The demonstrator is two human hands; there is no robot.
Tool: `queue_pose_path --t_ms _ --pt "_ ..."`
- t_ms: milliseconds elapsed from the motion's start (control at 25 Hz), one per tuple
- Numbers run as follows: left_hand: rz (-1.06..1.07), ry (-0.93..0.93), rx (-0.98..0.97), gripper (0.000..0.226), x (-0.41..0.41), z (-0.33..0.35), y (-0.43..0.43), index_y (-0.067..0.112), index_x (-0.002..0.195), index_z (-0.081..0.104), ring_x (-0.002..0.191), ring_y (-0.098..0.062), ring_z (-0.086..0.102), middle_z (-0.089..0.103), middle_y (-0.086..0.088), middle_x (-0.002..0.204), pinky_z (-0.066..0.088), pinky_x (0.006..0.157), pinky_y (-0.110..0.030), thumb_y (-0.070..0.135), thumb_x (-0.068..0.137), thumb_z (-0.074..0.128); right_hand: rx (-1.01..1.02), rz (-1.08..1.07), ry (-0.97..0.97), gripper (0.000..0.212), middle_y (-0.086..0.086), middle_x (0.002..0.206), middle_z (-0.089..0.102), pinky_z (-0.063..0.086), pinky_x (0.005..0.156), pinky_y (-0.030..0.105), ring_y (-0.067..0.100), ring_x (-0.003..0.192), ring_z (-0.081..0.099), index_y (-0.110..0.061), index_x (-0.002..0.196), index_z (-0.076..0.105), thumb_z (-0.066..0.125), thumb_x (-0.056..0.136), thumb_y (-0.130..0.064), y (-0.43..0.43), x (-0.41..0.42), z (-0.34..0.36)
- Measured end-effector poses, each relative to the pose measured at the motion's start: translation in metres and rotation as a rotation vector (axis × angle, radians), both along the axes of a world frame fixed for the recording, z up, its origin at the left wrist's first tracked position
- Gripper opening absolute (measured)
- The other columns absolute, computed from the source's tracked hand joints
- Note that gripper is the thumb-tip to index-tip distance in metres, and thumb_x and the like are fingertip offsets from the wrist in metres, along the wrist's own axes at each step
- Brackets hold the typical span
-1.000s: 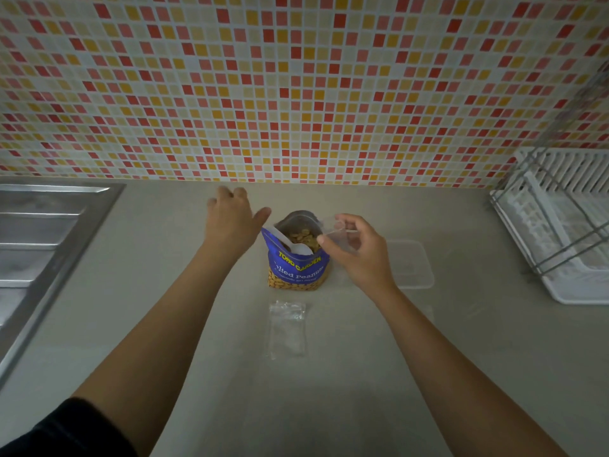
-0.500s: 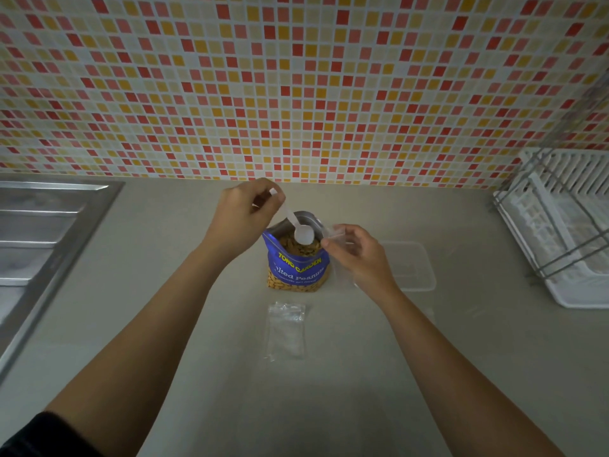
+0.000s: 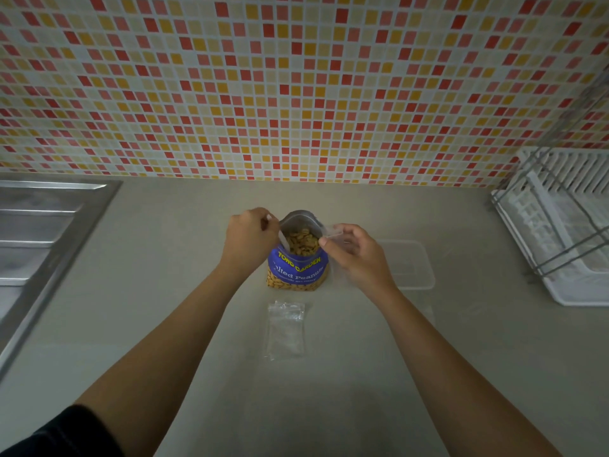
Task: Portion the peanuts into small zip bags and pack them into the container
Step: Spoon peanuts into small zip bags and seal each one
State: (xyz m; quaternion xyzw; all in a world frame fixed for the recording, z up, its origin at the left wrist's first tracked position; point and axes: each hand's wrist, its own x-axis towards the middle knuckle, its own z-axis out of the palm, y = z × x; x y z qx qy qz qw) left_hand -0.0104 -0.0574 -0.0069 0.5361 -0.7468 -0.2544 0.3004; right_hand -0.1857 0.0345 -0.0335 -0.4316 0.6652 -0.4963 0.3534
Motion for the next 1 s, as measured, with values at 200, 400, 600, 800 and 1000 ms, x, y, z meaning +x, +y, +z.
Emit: queue_pose_path --t_ms 200,400,600,800,1000 --pt "0.249 0.390 0.430 0.017 0.007 -0.003 -0.006 0.004 0.085 0.064 0.049 -0.008 0.063 0.061 -0.006 0.068 0.056 0.052 -0.017 0.007 0.091 0.049 0.005 0.016 -0.015 0.035 -0.013 0.096 0.066 0.049 0.080 0.020 0.006 0.097 0.063 -0.030 0.101 0.057 0.075 0.073 -0.039 0.001 -0.002 -0.005" --pt "0.347 0.575 0.526 0.014 0.010 0.003 -0.020 0.001 0.087 0.061 0.062 -0.016 0.056 0.057 -0.009 0.069 0.054 0.050 -0.017 0.008 0.091 0.050 -0.033 0.007 0.028 0.042 -0.016 0.100 0.063 0.048 0.073 0.014 0.007 0.094 0.062 -0.028 0.108 0.057 0.076 0.072 -0.037 -0.010 -0.002 0.004" --pt "0.440 0.628 0.554 0.013 0.013 0.002 -0.030 0.001 0.087 0.060 0.060 -0.015 0.054 0.055 -0.008 0.068 0.051 0.057 -0.022 0.009 0.090 0.050 -0.087 -0.036 0.167 0.055 -0.012 0.107 0.059 0.043 0.069 0.004 0.003 0.093 0.056 -0.024 0.117 0.057 0.080 0.068 -0.033 -0.009 -0.009 0.011" --pt "0.427 0.672 0.550 0.014 0.017 0.010 -0.041 0.001 0.090 0.060 0.058 -0.014 0.050 0.052 -0.007 0.067 0.052 0.050 -0.018 0.008 0.091 0.049 -0.076 0.065 0.464 0.061 -0.003 0.111 0.063 0.045 0.083 0.022 0.009 0.095 0.055 -0.019 0.119 0.058 0.081 0.065 -0.034 -0.010 -0.008 0.013" --pt "0.374 0.732 0.532 0.014 0.020 0.027 -0.050 0.002 0.093 0.060 0.063 -0.014 0.050 0.051 -0.006 0.070 0.049 0.060 -0.022 0.008 0.092 0.048 -0.041 0.085 0.566 0.064 -0.001 0.113 0.063 0.045 0.086 0.027 0.015 0.100 0.057 -0.017 0.121 0.056 0.079 0.065 -0.038 -0.019 -0.001 0.016"
